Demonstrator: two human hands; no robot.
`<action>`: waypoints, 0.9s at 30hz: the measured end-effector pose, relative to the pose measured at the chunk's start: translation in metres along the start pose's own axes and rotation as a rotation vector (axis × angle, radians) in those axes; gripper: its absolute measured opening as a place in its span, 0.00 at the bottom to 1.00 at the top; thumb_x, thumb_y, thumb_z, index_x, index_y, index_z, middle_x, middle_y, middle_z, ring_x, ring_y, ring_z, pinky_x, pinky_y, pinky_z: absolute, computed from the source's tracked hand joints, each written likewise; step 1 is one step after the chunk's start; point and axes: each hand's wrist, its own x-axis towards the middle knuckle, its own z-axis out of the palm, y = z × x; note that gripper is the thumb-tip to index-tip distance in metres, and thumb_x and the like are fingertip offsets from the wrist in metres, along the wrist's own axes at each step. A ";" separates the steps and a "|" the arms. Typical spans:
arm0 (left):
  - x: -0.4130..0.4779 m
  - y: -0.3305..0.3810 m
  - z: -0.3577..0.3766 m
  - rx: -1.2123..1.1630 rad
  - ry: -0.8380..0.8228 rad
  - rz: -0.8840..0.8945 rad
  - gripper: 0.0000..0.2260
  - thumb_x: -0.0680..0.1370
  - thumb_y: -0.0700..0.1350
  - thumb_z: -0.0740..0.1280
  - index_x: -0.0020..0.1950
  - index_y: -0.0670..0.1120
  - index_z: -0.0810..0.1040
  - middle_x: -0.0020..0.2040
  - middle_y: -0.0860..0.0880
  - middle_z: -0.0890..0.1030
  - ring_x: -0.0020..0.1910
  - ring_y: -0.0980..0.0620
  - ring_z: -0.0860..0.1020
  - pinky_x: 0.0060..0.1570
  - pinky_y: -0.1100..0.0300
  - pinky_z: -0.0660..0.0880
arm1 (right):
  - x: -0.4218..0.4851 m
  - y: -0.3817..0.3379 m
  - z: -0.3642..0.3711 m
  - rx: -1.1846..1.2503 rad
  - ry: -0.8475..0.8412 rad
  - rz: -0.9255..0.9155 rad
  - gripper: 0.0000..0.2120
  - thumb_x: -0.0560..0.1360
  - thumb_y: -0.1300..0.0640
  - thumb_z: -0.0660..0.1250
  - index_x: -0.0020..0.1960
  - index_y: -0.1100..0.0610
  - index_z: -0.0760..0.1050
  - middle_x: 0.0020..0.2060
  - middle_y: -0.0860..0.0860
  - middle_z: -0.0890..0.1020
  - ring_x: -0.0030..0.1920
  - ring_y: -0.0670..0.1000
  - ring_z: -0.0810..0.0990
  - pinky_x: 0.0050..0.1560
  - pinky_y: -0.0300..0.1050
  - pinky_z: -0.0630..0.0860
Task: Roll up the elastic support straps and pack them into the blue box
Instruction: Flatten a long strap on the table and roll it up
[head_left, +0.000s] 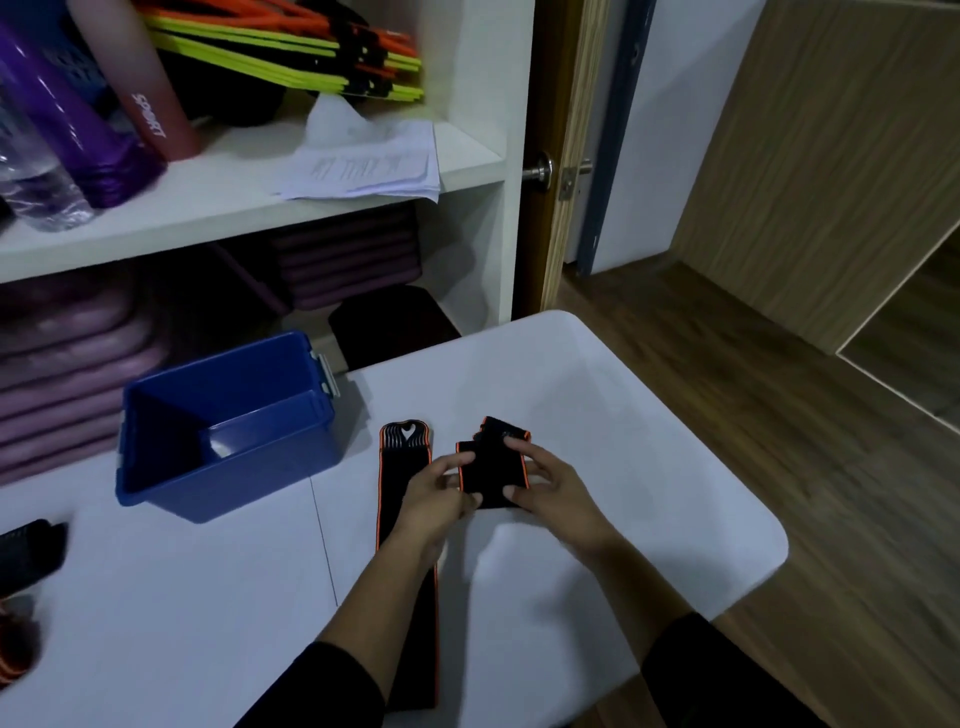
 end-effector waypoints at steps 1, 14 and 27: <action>0.000 0.010 -0.004 -0.016 -0.004 0.043 0.23 0.69 0.24 0.62 0.59 0.44 0.77 0.46 0.41 0.79 0.42 0.48 0.77 0.37 0.63 0.74 | 0.002 -0.012 0.001 -0.001 -0.013 -0.017 0.25 0.71 0.73 0.67 0.65 0.56 0.73 0.52 0.61 0.77 0.47 0.48 0.79 0.42 0.37 0.78; -0.035 0.146 -0.050 -0.071 -0.039 0.465 0.23 0.73 0.29 0.65 0.63 0.48 0.75 0.49 0.48 0.80 0.44 0.52 0.79 0.48 0.61 0.77 | 0.025 -0.159 0.027 0.026 -0.082 -0.322 0.21 0.73 0.69 0.68 0.64 0.58 0.73 0.47 0.49 0.80 0.41 0.42 0.83 0.44 0.34 0.78; -0.008 0.222 -0.091 -0.078 0.076 0.492 0.28 0.73 0.30 0.64 0.71 0.47 0.67 0.61 0.43 0.76 0.52 0.49 0.78 0.46 0.61 0.74 | 0.088 -0.233 0.077 0.034 -0.135 -0.359 0.25 0.73 0.69 0.67 0.69 0.60 0.68 0.60 0.59 0.78 0.47 0.47 0.80 0.47 0.38 0.81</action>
